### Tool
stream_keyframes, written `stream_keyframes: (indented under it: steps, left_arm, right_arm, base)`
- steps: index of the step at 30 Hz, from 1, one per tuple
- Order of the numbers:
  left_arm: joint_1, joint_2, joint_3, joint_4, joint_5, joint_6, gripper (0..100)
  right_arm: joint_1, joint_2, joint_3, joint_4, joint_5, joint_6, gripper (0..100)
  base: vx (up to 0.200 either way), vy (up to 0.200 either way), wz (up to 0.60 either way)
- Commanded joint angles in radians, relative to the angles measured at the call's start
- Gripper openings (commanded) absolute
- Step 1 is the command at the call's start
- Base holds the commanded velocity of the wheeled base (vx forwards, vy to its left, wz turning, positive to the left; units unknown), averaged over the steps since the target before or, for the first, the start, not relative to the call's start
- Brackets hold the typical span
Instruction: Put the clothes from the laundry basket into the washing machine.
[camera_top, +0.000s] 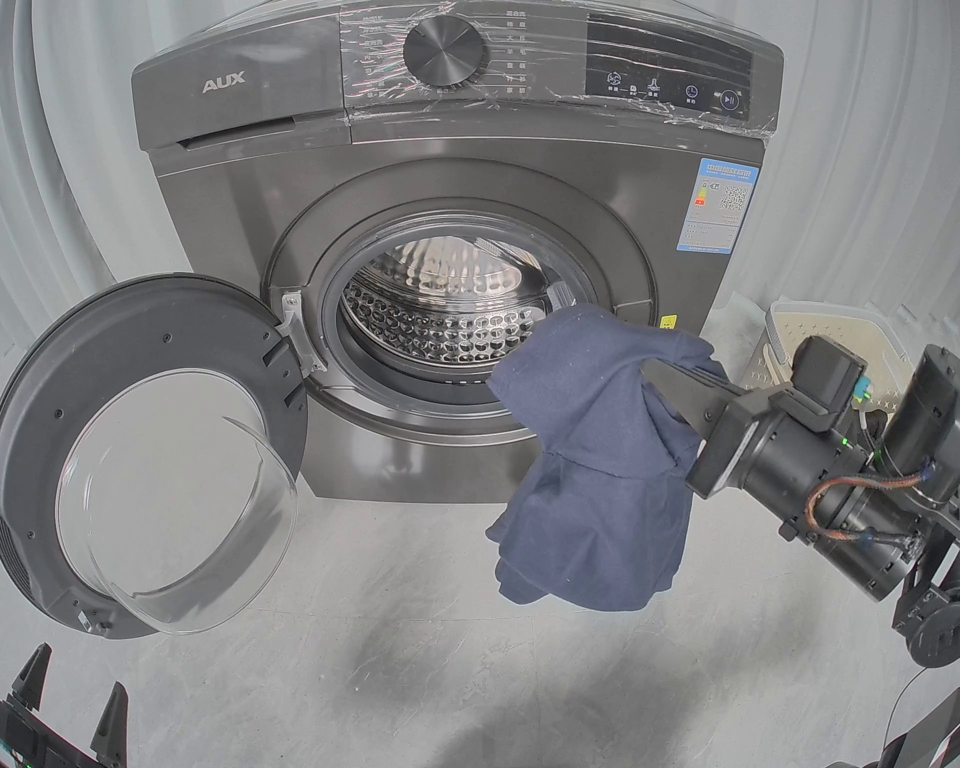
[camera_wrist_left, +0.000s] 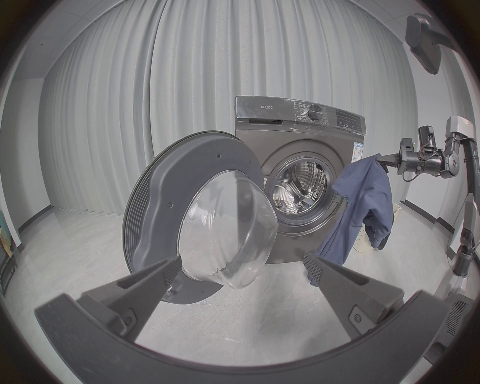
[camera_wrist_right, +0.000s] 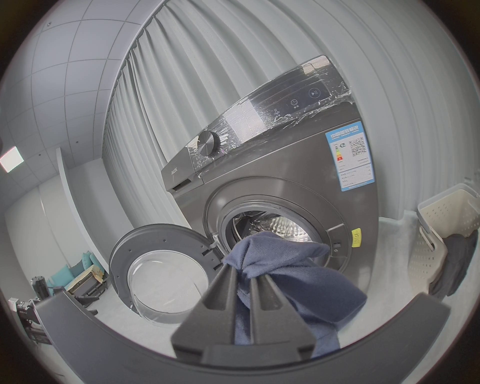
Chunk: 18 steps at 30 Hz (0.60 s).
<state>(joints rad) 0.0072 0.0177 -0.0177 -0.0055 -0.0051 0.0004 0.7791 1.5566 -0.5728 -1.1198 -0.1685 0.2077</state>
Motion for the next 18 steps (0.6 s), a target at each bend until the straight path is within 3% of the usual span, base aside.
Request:
stream_keyframes:
  steps: [1,4,7,9,11,12,14,15,18]
  left_arm:
    - [-0.001,-0.018,0.018,-0.001,-0.003,0.003,100]
    - [-0.001,-0.018,0.018,-0.013,-0.01,0.009,100]
    - [0.01,0.022,-0.071,-0.09,-0.019,-0.007,100]
    - [-0.004,0.1,-0.16,-0.125,-0.052,-0.011,100]
    - [-0.015,0.18,-0.231,-0.125,-0.107,-0.011,100]
    - [-0.029,0.252,-0.254,-0.126,-0.173,-0.011,100]
    - [-0.036,0.291,-0.257,-0.131,-0.21,-0.013,100]
    - [-0.05,0.364,-0.257,-0.148,-0.273,-0.011,100]
    - [-0.062,0.505,-0.249,-0.248,-0.368,0.003,100]
  right_arm:
    - [0.006,0.099,-0.082,-0.028,-0.023,0.001,0]
    - [0.008,0.146,-0.162,-0.015,-0.101,0.006,0]
    - [0.009,0.181,-0.219,-0.014,-0.112,0.016,0]
    - [0.012,0.206,-0.256,-0.017,-0.114,0.021,0]
    - [0.02,0.237,-0.306,-0.017,-0.117,0.033,0]
    - [0.019,0.26,-0.345,-0.015,-0.12,0.05,0]
    - [0.019,0.267,-0.358,-0.015,-0.12,0.058,0]
    - [0.019,0.28,-0.378,-0.015,-0.12,0.067,0]
    - [0.022,0.296,-0.398,-0.026,-0.112,0.07,0]
  base:
    - [0.0,0.0,0.0]
    - [0.0,0.0,0.0]
    - [0.0,0.0,0.0]
    - [0.0,0.0,0.0]
    - [0.0,0.0,0.0]
    - [0.0,0.0,0.0]
    - [0.0,0.0,0.0]
    - [0.0,0.0,0.0]
    - [0.0,0.0,0.0]
